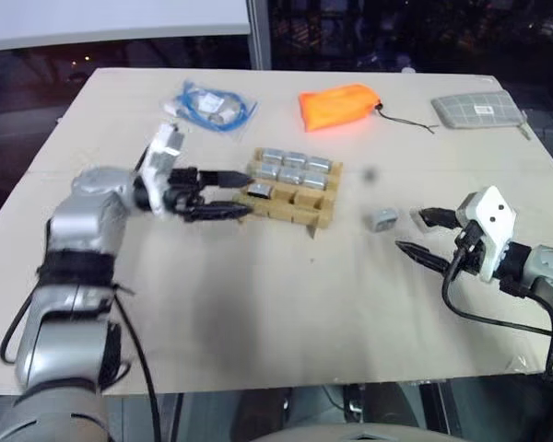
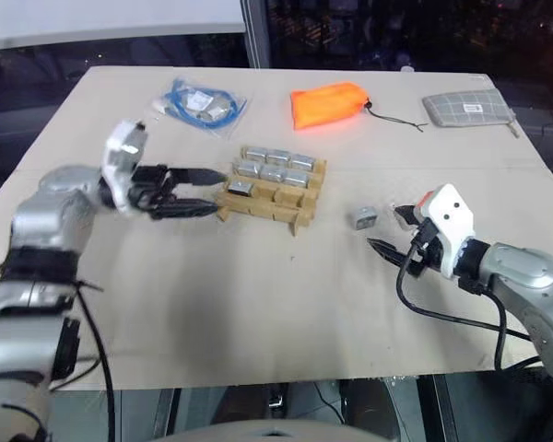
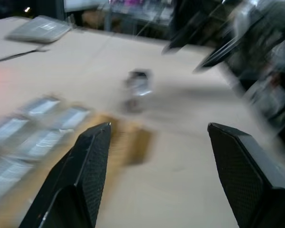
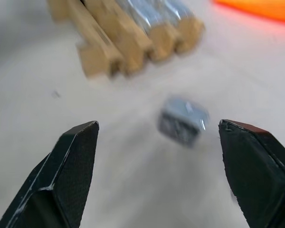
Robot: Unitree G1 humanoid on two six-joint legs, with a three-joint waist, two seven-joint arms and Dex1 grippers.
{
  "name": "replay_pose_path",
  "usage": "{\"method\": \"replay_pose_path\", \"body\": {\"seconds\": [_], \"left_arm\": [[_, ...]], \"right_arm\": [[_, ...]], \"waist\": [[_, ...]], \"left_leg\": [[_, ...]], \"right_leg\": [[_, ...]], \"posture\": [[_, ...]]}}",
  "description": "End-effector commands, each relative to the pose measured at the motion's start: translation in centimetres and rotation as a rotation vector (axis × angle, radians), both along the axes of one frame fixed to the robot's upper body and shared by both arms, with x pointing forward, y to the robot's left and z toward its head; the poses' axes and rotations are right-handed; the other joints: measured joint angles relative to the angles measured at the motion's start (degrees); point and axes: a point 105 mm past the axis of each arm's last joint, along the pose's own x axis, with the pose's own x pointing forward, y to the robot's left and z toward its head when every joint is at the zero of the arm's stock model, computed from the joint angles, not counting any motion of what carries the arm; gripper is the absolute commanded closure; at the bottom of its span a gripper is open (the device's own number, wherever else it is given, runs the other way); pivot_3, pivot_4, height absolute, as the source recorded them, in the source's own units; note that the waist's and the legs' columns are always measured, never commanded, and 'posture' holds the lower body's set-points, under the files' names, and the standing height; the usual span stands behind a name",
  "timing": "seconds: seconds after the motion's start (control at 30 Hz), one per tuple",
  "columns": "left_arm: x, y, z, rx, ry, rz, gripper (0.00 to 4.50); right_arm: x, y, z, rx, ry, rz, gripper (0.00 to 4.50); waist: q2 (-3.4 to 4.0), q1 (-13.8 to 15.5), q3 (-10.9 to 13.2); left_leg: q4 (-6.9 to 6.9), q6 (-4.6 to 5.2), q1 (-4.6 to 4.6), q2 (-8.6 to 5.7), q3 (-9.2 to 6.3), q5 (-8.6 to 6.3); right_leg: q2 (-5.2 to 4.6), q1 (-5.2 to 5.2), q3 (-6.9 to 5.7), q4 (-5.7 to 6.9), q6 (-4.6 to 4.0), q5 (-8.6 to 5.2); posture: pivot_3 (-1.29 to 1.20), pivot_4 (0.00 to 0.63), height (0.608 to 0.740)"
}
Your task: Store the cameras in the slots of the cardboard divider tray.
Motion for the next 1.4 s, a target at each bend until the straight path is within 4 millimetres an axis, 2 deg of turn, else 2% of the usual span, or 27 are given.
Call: {"method": "replay_pose_path", "body": {"seconds": [0.03,0.23,0.37,0.57,0.77,0.9,0.97,1.03,1.2,1.4], "left_arm": [[-4.0,-1.1,2.1,-0.085,-0.017,0.0,1.15],[-7.1,-1.6,1.0,-0.109,0.064,0.037,1.15],[-7.5,-2.0,1.5,-0.122,0.064,0.04,1.15],[-7.8,-2.5,1.5,-0.115,0.066,0.033,1.15],[-7.7,-2.6,1.3,-0.062,0.054,0.041,1.15],[-7.3,-2.1,0.3,0.071,-0.001,0.078,1.15],[-6.9,-2.2,0.6,0.086,-0.045,0.09,1.15],[-6.5,-2.3,0.8,0.106,-0.086,0.102,1.15],[-5.8,-2.1,-0.1,0.238,-0.168,0.12,1.15],[-5.1,-2.0,-0.3,0.273,-0.216,0.13,1.15]], "right_arm": [[0.5,-1.5,-0.2,-0.017,-0.078,-0.058,0.47],[1.9,-4.3,-1.9,0.0,-0.114,-0.216,0.47],[3.2,-5.6,-2.7,0.036,-0.139,-0.337,0.47],[4.9,-6.1,-4.5,0.133,-0.125,-0.451,0.47],[6.6,-7.1,-6.2,0.156,-0.106,-0.523,0.47],[7.7,-6.9,-6.4,0.185,-0.101,-0.535,0.47],[8.1,-6.8,-6.4,0.205,-0.1,-0.537,0.47],[8.3,-6.6,-6.3,0.211,-0.102,-0.532,0.47],[8.4,-6.0,-6.0,0.217,-0.114,-0.484,0.47],[8.3,-6.2,-6.1,0.184,-0.123,-0.458,0.47]], "waist": [[0.03,-0.18,-0.04],[0.05,0.19,-0.03],[0.06,0.38,-0.03],[0.09,0.33,-0.04],[0.11,0.3,-0.03],[0.13,-0.23,-0.01],[0.15,-0.34,0.0],[0.15,-0.32,0.0],[0.16,-0.41,0.01],[0.16,-0.46,0.0]], "left_leg": [[0.0,0.0,0.08,0.09,0.02,0.0],[-0.02,-0.04,0.46,0.03,0.05,0.02],[-0.03,-0.02,0.96,-0.05,0.11,0.0],[-0.05,-0.08,1.0,-0.06,0.2,0.04],[-0.08,-0.08,0.99,-0.07,0.32,0.04],[-0.15,-0.08,1.01,-0.07,0.45,0.04],[-0.19,-0.08,1.01,-0.06,0.51,0.04],[-0.23,-0.08,0.98,-0.06,0.54,0.04],[-0.38,-0.09,0.98,-0.07,0.64,0.04],[-0.64,-0.1,0.98,-0.08,0.75,0.05]], "right_leg": [[0.01,0.05,0.08,-0.05,0.0,0.0],[0.03,0.34,0.1,0.02,0.0,0.0],[0.07,0.73,0.16,0.03,-0.02,-0.01],[0.1,0.72,0.29,0.05,-0.03,0.0],[0.1,0.67,0.41,0.0,-0.03,0.0],[0.13,0.59,0.54,0.01,-0.03,0.0],[0.15,0.53,0.61,0.01,-0.03,0.0],[0.15,0.48,0.64,0.0,-0.03,0.0],[0.14,0.41,0.75,-0.06,-0.02,0.01],[0.14,0.29,0.82,-0.11,-0.02,0.01]], "posture": [[0.0,0.15,0.74],[0.0,0.15,0.74],[0.0,0.15,0.74],[0.0,0.15,0.74],[0.0,0.15,0.74],[0.0,0.15,0.74],[0.0,0.15,0.74],[0.0,0.15,0.74],[0.0,0.15,0.74],[0.0,0.15,0.74]]}}
